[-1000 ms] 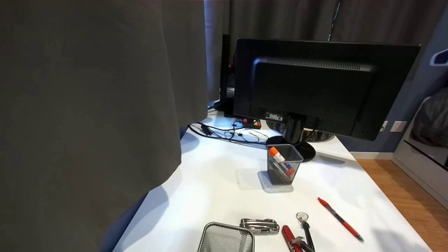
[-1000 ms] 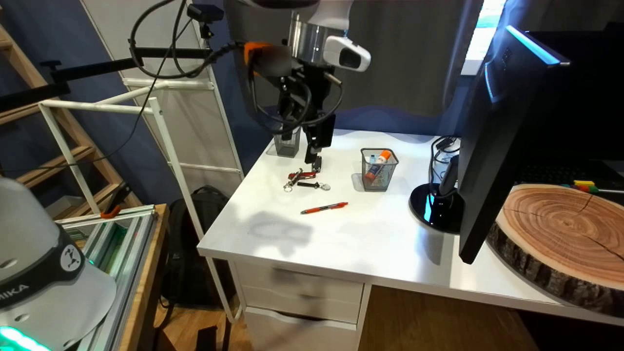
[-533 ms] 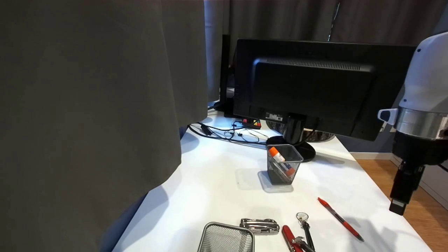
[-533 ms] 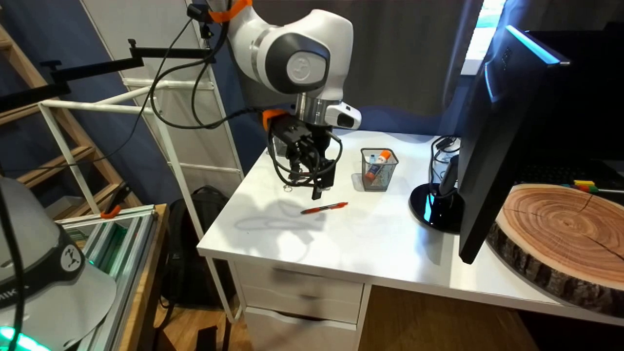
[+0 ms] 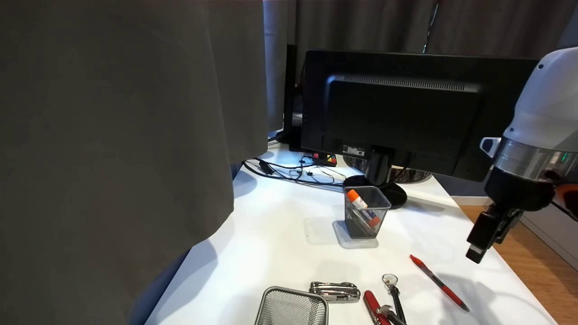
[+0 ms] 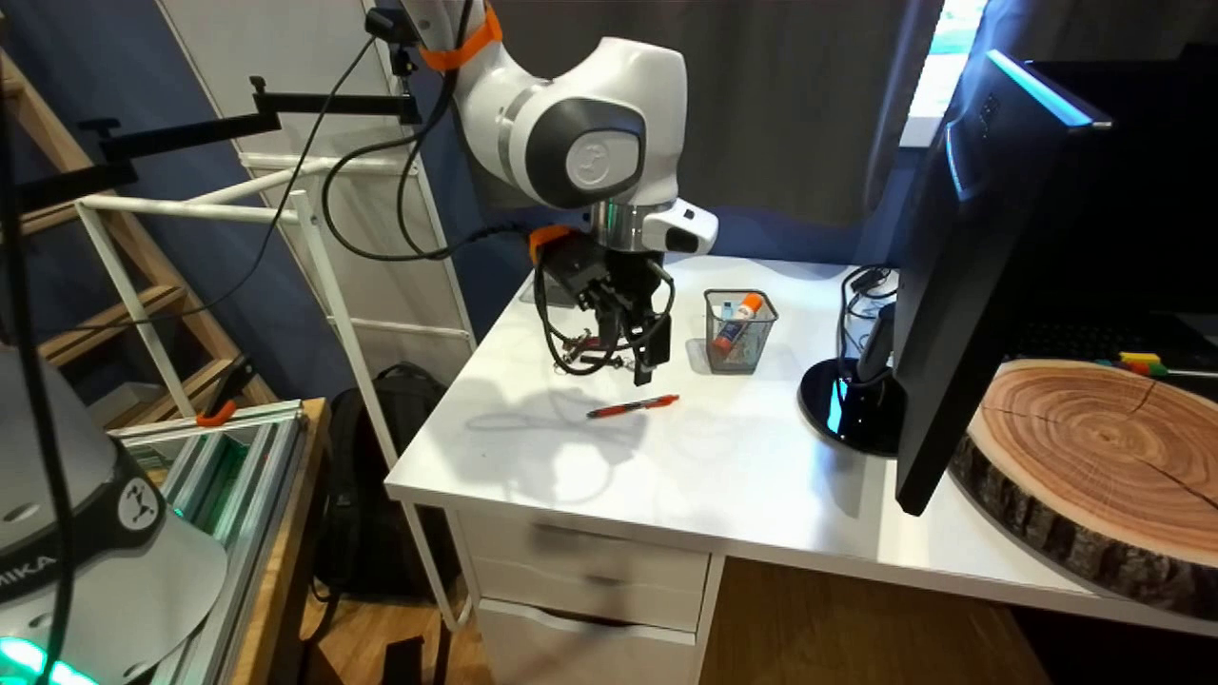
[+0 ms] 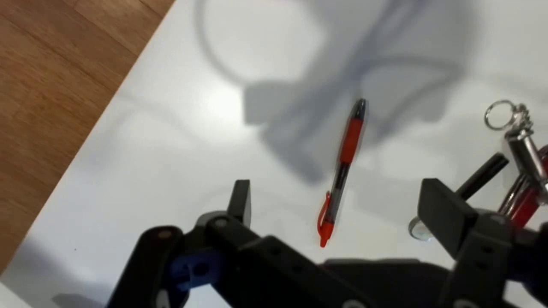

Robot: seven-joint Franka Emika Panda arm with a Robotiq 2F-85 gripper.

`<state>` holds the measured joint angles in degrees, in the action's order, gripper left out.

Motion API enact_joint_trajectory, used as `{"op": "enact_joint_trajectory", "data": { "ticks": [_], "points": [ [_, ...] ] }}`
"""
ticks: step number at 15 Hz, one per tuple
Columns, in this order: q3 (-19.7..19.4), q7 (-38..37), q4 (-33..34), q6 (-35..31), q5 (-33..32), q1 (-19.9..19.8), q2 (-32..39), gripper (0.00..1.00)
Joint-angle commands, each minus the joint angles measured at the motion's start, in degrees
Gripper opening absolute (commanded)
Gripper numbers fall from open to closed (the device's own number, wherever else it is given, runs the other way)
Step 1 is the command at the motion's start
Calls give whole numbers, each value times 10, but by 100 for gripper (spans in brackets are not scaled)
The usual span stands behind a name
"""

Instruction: Pick up the red pen and put it in the empty gray pen holder

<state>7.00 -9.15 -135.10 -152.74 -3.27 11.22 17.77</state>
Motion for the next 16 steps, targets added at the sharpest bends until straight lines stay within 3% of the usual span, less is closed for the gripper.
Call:
{"op": "enact_joint_trajectory", "data": {
  "ticks": [1, 6, 7, 9, 10, 12, 15, 16],
  "points": [
    [-31, -85, 13, -75, -29, 41, 46, 100],
    [-84, -148, 32, -139, -26, 97, 108, 100],
    [-90, -149, 39, -149, -21, 103, 121, 96],
    [-64, -116, 54, -162, 8, 81, 147, 88],
    [-51, -104, 59, -167, 19, 70, 156, 79],
    [-37, -92, 72, -173, 32, 61, 174, 74],
    [-35, -88, 83, -170, 43, 65, 187, 39],
    [-40, -91, 85, -167, 43, 70, 189, 33]
  ]
}}
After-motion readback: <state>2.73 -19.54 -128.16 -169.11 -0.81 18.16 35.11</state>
